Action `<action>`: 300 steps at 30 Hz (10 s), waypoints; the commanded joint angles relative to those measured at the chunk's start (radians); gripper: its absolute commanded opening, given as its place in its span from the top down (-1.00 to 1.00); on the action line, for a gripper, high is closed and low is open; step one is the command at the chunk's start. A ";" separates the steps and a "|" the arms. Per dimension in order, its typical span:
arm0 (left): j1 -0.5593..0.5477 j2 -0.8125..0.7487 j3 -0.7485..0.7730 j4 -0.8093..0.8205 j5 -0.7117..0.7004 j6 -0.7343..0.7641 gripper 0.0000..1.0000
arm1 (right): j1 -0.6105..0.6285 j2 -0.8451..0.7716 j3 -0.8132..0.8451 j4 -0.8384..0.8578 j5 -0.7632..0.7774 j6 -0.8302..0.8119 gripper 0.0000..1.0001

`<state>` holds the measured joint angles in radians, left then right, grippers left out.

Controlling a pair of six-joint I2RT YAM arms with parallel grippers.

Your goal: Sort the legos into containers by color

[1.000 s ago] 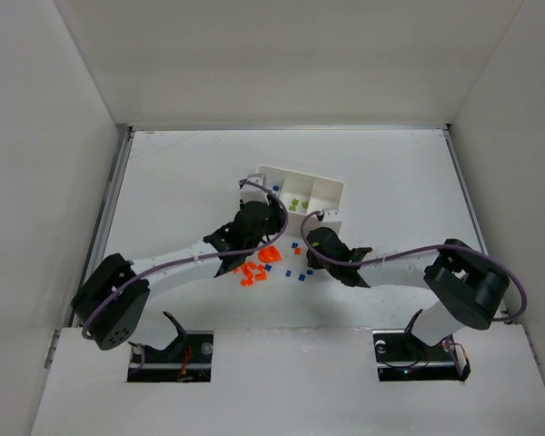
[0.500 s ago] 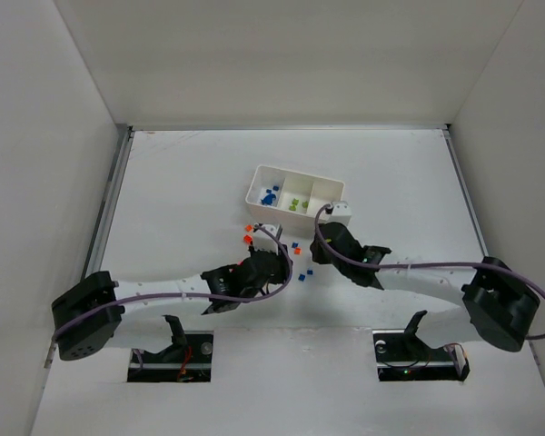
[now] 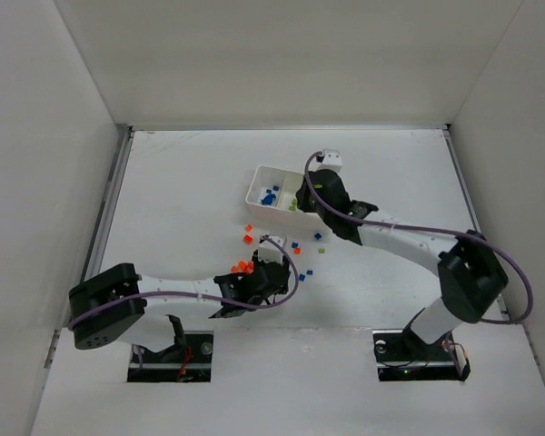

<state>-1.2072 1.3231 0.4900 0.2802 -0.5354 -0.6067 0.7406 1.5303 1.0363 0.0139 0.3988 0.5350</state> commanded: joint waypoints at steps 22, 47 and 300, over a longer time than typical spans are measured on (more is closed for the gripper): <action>-0.019 0.221 0.056 0.125 0.015 0.030 0.27 | -0.014 -0.151 -0.241 0.093 0.018 0.063 0.17; 0.321 -0.051 0.176 0.091 0.061 0.082 0.75 | 0.102 -0.154 -0.481 0.090 0.046 0.135 0.07; 0.291 -0.265 0.265 -0.303 0.060 0.058 0.67 | 0.391 -0.090 -0.409 -0.109 0.141 0.189 0.61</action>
<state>-0.9302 1.0584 0.7033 -0.0826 -0.4763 -0.5732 1.1210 1.4918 0.6384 -0.0383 0.5003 0.6872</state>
